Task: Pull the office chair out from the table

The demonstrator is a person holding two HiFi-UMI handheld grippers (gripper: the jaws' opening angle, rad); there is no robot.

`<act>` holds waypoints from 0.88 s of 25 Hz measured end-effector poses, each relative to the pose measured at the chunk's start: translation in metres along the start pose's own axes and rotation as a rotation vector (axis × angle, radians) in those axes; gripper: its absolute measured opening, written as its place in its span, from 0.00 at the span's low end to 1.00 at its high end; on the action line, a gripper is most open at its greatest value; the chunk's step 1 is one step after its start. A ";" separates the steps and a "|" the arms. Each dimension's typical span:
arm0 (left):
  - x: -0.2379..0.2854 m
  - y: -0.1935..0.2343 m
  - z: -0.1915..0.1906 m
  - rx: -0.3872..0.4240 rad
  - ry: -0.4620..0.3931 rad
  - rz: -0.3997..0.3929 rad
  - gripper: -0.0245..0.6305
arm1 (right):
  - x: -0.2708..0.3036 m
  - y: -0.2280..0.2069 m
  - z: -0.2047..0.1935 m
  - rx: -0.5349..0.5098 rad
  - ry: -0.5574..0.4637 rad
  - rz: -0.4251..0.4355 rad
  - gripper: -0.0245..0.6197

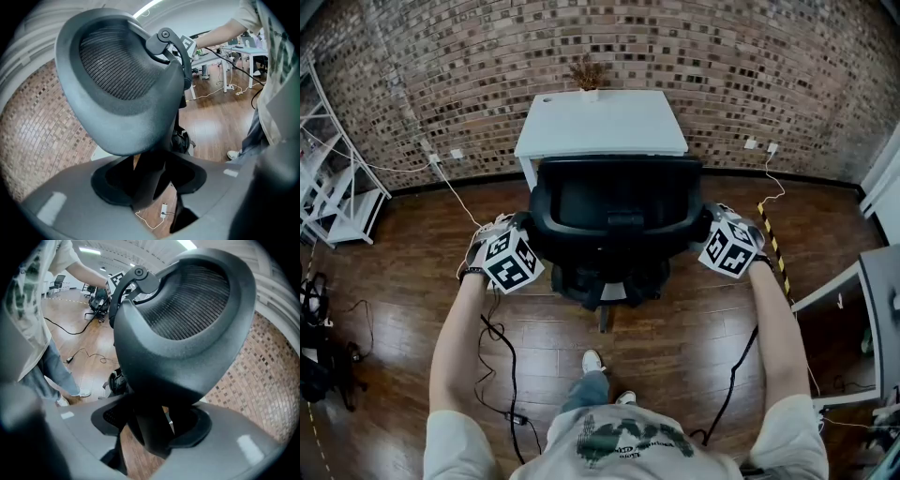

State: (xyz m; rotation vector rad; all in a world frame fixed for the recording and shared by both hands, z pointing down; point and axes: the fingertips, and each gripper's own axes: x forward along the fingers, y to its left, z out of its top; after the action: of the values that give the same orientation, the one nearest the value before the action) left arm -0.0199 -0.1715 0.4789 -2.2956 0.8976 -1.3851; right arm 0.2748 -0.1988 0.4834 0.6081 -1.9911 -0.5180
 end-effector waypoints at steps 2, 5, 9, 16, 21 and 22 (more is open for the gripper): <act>-0.002 -0.004 0.000 -0.002 0.002 0.000 0.40 | -0.003 0.004 0.000 0.000 -0.001 -0.003 0.43; -0.002 -0.007 0.000 -0.007 0.005 0.002 0.40 | -0.004 0.006 -0.002 -0.002 0.000 -0.011 0.43; -0.002 -0.005 0.001 -0.015 -0.010 0.026 0.40 | -0.003 0.004 -0.001 0.004 0.002 -0.014 0.43; -0.011 -0.003 -0.003 -0.073 -0.050 0.154 0.46 | -0.011 0.007 -0.003 0.017 -0.010 -0.084 0.43; -0.022 -0.006 -0.006 -0.112 -0.038 0.189 0.46 | -0.026 0.010 0.001 0.039 -0.041 -0.114 0.43; -0.025 -0.008 -0.006 -0.115 -0.039 0.197 0.46 | -0.029 0.012 0.001 0.038 -0.045 -0.118 0.43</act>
State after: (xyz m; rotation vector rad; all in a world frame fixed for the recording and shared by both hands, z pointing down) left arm -0.0305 -0.1486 0.4697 -2.2365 1.1832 -1.2313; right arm 0.2831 -0.1712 0.4703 0.7468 -2.0199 -0.5703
